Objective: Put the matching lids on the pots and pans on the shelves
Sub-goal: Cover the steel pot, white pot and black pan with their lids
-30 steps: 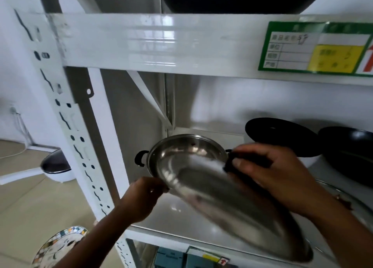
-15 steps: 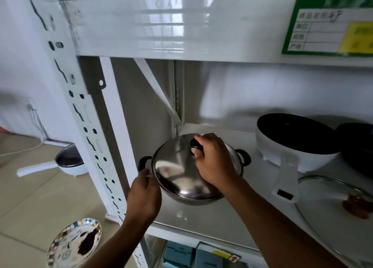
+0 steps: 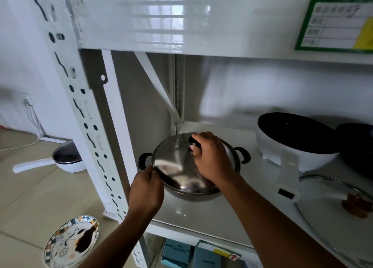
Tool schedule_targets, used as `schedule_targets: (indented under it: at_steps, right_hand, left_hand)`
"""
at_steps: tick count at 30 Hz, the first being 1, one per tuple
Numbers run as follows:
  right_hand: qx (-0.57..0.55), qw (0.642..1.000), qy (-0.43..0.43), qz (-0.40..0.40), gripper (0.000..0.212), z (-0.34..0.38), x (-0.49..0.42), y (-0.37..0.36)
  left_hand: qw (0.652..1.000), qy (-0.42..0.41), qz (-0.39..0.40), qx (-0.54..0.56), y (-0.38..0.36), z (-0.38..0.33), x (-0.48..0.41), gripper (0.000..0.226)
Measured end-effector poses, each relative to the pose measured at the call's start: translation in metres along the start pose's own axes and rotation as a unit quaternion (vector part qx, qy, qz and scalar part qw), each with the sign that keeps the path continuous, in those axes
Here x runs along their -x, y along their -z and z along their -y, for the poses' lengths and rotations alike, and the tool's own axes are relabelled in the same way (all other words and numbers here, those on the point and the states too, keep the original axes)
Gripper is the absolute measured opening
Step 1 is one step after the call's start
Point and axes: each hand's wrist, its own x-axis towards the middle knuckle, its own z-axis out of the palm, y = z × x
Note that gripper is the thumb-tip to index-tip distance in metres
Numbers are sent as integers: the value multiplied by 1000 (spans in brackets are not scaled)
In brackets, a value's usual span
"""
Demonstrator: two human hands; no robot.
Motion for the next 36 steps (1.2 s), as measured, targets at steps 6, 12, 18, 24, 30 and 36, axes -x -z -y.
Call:
schedule_targets:
  at_steps: [6,12,18,24,30,36]
  right_hand:
    - [35,999,-11,20,39,5,3,5]
    - [69,997,9,37,54,-3,36,58]
    - [125,992,-10,23,55,-60,82,142]
    - [117,992,-46,0,52,-111,108,215]
    - [132,989,-58,4,58,-160,125,244]
    - [123,989,-83,24,52,-200,137,254]
  left_hand:
    - [994,-80,-2,-78,-5,-7,17,34]
    - [953,-251,37,-165,-33,-57,40,53]
    - [909,-342,52,-233,-86,-123,58,51]
    - [902,-349,75,-244,-138,-163,88,54]
    - [888,-374,77,-255,-180,-181,121,50]
    - [866,-381,72,-315,-203,-189,120,46]
